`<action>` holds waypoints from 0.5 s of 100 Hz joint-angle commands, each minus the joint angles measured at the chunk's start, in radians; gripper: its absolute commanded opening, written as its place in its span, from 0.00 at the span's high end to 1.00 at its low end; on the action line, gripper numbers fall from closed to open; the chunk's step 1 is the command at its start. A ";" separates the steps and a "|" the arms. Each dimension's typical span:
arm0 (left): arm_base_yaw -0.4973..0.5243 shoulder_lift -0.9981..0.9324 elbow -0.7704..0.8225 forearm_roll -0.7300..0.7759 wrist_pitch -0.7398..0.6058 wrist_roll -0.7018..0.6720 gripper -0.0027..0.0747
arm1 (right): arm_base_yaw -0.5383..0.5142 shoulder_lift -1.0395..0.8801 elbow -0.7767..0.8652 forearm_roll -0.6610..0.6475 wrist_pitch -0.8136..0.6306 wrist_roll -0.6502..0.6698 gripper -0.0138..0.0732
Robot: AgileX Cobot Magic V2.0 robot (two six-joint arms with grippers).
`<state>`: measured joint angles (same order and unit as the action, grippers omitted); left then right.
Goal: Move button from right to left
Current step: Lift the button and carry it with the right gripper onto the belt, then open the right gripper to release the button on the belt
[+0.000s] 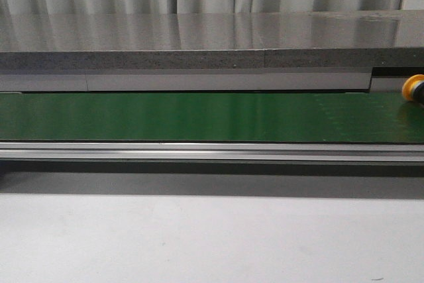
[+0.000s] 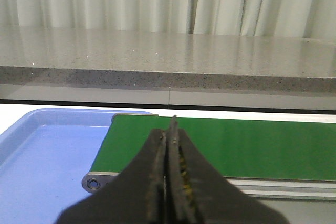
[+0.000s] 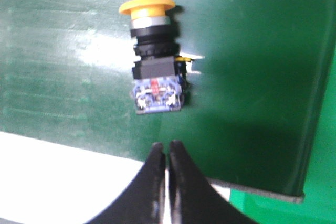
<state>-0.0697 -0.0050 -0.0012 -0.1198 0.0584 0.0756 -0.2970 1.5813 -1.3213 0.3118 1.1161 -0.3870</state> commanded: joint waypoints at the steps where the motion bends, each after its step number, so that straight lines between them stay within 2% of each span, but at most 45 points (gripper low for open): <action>1: -0.005 -0.032 0.046 -0.002 -0.074 -0.010 0.99 | -0.001 -0.090 -0.033 0.032 0.012 -0.008 0.91; 20: -0.005 -0.032 0.046 -0.002 -0.074 -0.010 0.99 | -0.001 -0.226 0.015 0.093 -0.044 -0.047 0.92; 39: -0.005 -0.032 0.046 -0.002 -0.074 -0.010 0.99 | 0.014 -0.412 0.190 0.137 -0.251 -0.056 0.92; 50: -0.005 -0.032 0.046 -0.002 -0.074 -0.010 0.99 | 0.057 -0.527 0.297 0.137 -0.367 -0.056 0.92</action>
<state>-0.0697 -0.0050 -0.0012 -0.1198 0.0584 0.0756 -0.2675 1.1526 -1.0640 0.4072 0.8828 -0.4333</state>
